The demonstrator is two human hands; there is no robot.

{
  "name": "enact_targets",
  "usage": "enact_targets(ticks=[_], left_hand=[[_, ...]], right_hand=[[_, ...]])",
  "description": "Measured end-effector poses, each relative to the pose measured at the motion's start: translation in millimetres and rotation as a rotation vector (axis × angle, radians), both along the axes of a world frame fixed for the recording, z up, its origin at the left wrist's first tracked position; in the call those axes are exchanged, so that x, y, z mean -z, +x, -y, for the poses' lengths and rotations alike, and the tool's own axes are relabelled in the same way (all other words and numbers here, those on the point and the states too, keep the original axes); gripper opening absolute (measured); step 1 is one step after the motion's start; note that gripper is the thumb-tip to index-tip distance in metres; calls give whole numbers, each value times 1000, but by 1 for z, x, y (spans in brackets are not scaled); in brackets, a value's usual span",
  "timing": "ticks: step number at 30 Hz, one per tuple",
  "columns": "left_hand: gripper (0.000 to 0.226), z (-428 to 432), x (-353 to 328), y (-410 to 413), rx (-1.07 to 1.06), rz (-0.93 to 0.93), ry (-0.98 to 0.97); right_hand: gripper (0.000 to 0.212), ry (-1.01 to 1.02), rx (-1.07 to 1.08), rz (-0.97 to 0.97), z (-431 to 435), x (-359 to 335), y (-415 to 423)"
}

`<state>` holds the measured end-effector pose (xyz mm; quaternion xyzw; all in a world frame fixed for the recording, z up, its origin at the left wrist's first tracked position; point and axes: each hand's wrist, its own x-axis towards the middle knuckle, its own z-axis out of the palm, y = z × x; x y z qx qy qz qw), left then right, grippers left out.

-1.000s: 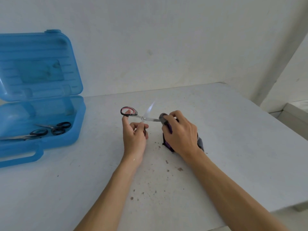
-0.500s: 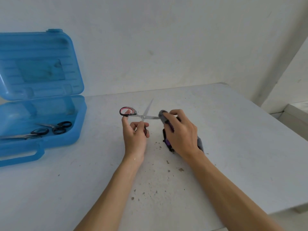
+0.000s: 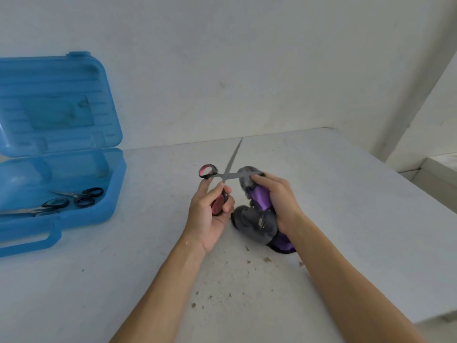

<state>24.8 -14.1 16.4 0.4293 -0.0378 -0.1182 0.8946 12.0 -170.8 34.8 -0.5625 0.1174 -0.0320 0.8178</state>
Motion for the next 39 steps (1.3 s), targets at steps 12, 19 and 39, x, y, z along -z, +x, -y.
enact_targets(ticks=[12,19,39], left_hand=[[36,13,7,2,-261,66,222],[37,3,9,5,-251,59,234],[61,-7,10,6,-350,295,651]], right_hand=[[17,69,-178,-8,-3,3,-2],[17,35,-152,74,-7,9,-1],[17,-560,245,422,6,11,-3]])
